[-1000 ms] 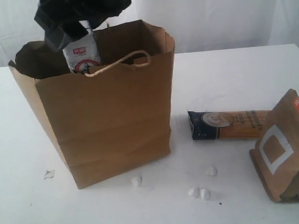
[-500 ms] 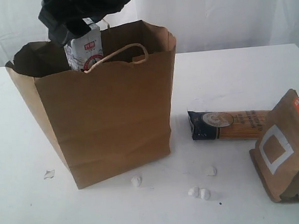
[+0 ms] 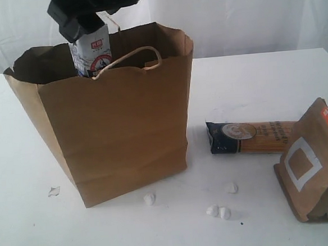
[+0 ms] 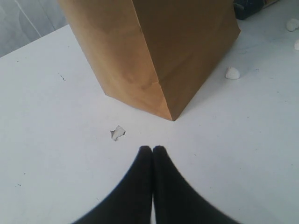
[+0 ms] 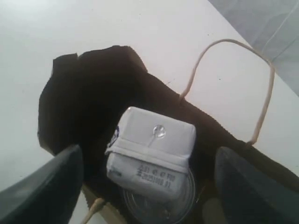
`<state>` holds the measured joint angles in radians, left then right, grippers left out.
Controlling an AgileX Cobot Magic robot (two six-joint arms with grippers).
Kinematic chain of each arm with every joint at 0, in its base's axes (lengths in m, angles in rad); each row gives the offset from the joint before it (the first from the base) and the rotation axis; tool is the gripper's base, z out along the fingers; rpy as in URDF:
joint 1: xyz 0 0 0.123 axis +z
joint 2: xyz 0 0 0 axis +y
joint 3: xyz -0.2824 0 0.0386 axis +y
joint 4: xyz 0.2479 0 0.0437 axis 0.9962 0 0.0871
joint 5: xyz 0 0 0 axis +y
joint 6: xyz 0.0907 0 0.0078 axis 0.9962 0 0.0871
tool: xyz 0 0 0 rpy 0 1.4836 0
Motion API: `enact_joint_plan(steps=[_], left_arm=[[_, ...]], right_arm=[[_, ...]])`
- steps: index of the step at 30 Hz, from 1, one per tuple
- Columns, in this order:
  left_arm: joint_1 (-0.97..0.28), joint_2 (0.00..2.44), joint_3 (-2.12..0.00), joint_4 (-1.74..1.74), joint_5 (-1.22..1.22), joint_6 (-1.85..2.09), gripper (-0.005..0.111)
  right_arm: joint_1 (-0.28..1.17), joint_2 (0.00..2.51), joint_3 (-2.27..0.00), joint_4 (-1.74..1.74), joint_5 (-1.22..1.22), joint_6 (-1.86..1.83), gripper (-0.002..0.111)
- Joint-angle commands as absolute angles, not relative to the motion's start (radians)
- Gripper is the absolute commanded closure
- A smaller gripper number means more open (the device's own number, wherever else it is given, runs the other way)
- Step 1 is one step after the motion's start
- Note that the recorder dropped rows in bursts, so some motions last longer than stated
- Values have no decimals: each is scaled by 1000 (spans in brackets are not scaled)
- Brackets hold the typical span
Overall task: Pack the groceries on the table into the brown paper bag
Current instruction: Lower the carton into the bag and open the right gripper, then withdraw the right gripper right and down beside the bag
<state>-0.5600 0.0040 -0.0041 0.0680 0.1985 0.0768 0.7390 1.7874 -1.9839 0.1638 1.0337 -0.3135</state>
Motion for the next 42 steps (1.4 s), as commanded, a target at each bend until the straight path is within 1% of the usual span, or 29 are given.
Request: enact_joint_plan(steps=[1,5,16,21,27,31,33,37,42], left_arm=[[-561,0,0,65,199,75,106],[-561,0,0,65,199,75,106],[-561,0,0,65,199,75,106],[-561,0,0,65,199,75,106],[-561,0,0,65,199,75,106],[-561,0,0,65,199,75,106],[-561,0,0,65,199,75,106],[-561,0,0,65,199,75,106],[-561,0,0,65,199,75,106]], right_arm=[[736,1761,-1993,157,1035,-308,37],[736,1745,-1993,142,1042,-308,37],[736,1682,-1991,56,1159,-269,37],[736,1614,-1936,46,1165,-262,37],[734,1467,-1783,-45,1199,-262,37],[681,1298,-1622,-86,1172,-255,37],[661,1252,-1574,-101,1156,-242,37],[590,1093,-1401,-156,1134,-217,46],[576,991,-1262,-187,1134,-194,49]])
